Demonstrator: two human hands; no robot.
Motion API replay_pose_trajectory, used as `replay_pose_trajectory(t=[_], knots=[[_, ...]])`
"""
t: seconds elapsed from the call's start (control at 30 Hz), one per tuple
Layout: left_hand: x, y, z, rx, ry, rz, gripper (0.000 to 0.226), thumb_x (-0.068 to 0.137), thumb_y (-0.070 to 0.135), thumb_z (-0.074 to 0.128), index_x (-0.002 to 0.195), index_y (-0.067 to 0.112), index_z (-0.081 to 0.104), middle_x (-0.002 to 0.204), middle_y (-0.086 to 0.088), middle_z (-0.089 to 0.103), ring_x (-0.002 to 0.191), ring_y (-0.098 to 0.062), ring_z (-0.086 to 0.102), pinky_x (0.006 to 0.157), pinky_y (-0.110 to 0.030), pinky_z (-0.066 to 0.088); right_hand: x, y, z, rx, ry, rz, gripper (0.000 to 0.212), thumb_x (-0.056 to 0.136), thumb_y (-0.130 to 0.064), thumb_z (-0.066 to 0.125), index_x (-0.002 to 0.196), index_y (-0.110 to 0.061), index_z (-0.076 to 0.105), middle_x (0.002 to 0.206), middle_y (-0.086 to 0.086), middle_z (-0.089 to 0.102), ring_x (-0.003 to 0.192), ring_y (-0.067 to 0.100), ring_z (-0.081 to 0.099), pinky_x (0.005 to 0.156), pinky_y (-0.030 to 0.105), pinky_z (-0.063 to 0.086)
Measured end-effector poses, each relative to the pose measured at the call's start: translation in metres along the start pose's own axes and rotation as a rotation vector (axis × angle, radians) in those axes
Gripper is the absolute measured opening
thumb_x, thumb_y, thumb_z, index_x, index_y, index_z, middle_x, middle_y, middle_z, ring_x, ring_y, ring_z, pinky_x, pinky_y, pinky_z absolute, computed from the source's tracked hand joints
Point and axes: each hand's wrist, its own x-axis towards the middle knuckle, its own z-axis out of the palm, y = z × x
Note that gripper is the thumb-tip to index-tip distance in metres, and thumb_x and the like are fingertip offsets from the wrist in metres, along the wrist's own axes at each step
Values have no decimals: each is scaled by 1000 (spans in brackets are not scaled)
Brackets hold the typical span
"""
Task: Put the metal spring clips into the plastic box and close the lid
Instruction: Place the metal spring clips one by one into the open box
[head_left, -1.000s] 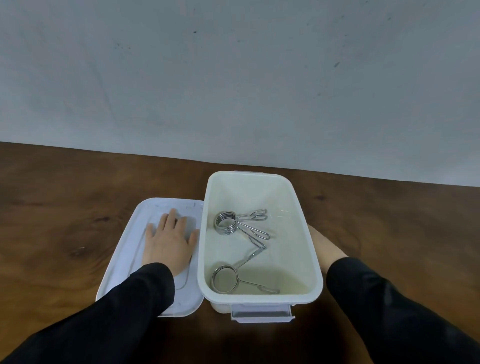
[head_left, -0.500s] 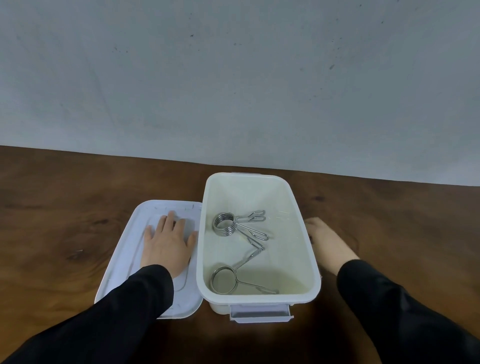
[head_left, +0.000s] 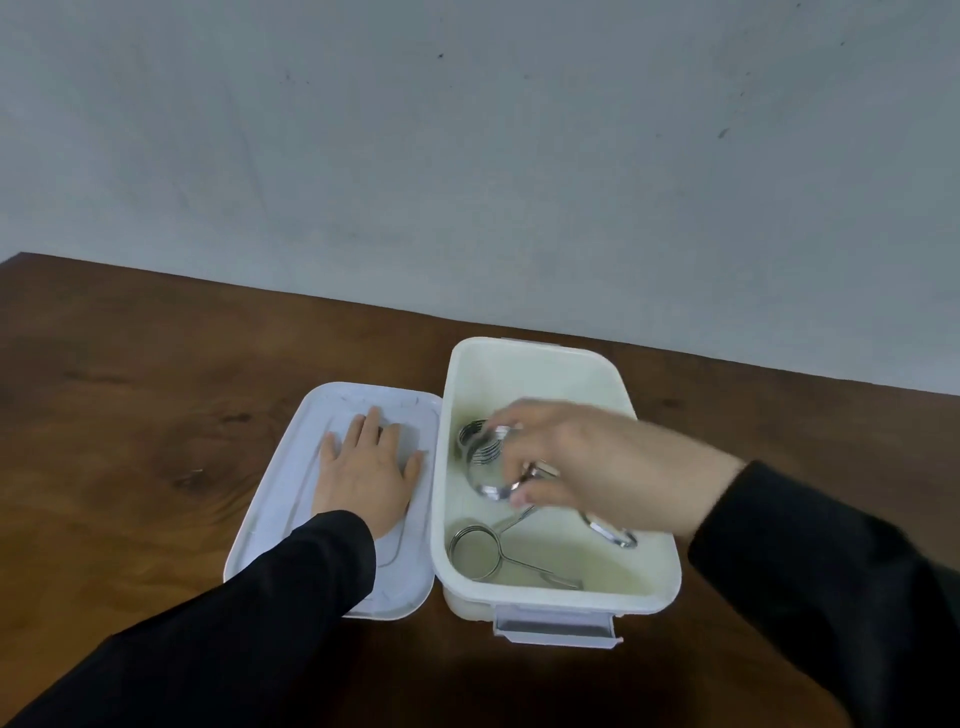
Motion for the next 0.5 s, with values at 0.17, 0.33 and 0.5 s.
replay_pose_trajectory(t=[0.17, 0.33, 0.5], knots=[[0, 0, 0, -9, 7, -8, 64, 96, 55, 16, 146, 21, 36, 165, -7, 18, 151, -26, 14, 119, -55, 13, 21, 12, 67, -47, -130, -43, 10, 90, -24, 71, 82, -19, 69, 113, -4, 58, 93, 19, 56, 85, 36, 51], [0, 0, -1, 0, 12, -5, 63, 96, 57, 17, 144, 22, 38, 165, -8, 20, 150, -27, 17, 119, -56, 13, 34, 16, 91, -96, -183, -103, 9, 89, -22, 68, 88, -13, 71, 114, 5, 56, 101, 28, 56, 84, 40, 51], [1, 0, -1, -5, 12, -6, 64, 96, 58, 17, 146, 24, 36, 165, -7, 19, 151, -28, 17, 120, -55, 13, 40, 17, 102, -122, -310, -81, 24, 93, -11, 58, 111, -7, 73, 123, 19, 60, 114, 37, 55, 95, 46, 48]])
